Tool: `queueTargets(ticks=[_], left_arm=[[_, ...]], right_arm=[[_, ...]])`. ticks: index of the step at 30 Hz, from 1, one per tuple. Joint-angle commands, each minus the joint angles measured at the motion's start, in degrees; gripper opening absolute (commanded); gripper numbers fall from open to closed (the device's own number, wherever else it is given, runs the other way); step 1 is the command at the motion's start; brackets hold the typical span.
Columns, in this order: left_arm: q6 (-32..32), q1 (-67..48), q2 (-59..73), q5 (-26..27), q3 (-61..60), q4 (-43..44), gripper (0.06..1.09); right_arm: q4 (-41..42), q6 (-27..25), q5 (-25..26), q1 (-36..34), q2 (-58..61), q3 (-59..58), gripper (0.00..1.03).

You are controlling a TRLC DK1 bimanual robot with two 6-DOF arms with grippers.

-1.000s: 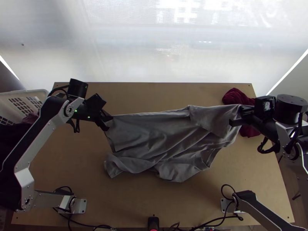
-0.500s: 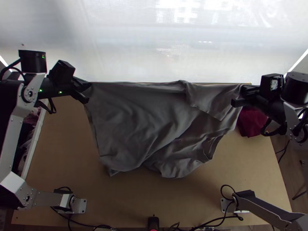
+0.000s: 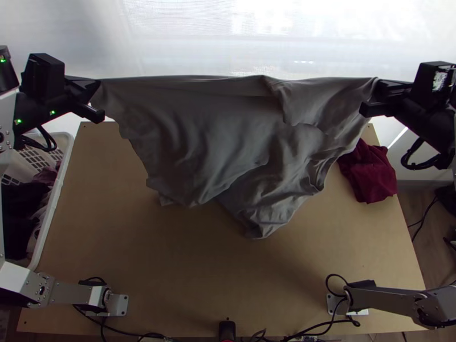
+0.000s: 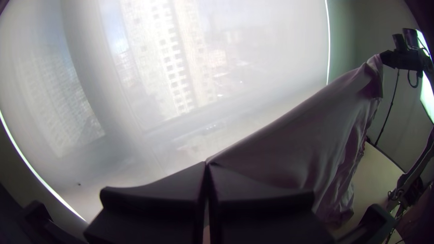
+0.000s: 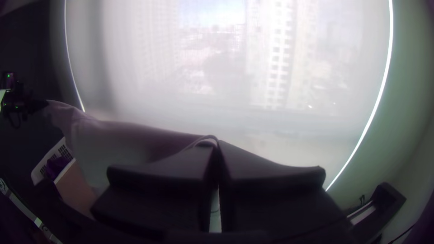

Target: Fold the t-shirt

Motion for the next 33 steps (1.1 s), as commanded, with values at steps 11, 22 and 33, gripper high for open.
queueTargets(ticks=[11,22,33], left_arm=[[-2.7,1.6,-11.0,-6.3,2.8,3.2,0.10],[-2.1,3.3,-24.8,-8.0,1.1,-0.2,0.10],[-1.9,3.7,-35.1,-8.1,-0.8,-5.0,0.10]], right_arm=[[-4.2,-2.0,0.2,-1.5,-1.9,12.5,0.03],[-10.1,-2.8,0.2,-1.6,-10.1,11.2,0.03],[-16.2,-2.9,0.2,-1.6,-17.3,9.7,0.03]])
